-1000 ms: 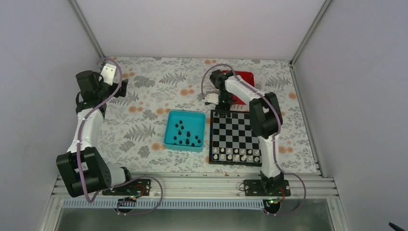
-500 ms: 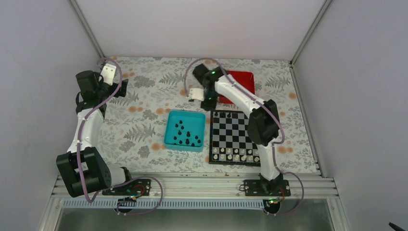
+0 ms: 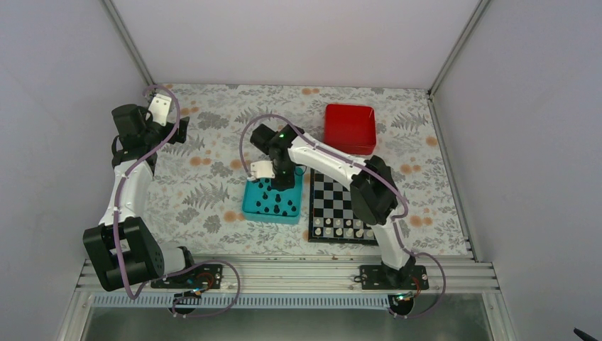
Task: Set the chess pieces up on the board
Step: Pick up the chess piece from the storage box.
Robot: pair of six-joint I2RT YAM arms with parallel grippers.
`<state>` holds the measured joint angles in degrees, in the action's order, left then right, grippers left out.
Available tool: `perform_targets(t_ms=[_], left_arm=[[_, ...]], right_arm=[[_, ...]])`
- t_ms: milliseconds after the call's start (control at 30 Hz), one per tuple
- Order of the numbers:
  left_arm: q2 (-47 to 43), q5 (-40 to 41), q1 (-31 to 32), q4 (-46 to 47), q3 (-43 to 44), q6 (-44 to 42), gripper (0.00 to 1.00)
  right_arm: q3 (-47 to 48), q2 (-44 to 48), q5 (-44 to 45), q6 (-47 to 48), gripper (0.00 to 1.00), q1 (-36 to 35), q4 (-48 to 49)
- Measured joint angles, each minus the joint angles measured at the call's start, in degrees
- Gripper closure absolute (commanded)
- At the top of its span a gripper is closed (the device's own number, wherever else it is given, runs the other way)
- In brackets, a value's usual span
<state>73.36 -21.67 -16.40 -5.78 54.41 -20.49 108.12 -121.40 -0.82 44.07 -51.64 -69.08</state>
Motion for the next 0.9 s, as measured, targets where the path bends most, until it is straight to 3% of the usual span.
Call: perform_targets(t_ms=[633,767,900], left_arm=[[0.0,-1.05,0.0,-0.39,0.0,-0.02,0.0],[0.0,-1.09,0.0,-0.39,0.0,-0.02,0.0],[0.0,-1.16,-0.17,-0.37,0.0,-0.02,0.0]], right_arm=[[-2.32,-4.63,-5.27,0.02,0.58,-1.25,1.44],[-2.32,-5.53,-5.81,0.02,0.65,-1.29,1.66],[-2.32,-6.71,-5.9,0.07,0.84,-1.25,2.23]])
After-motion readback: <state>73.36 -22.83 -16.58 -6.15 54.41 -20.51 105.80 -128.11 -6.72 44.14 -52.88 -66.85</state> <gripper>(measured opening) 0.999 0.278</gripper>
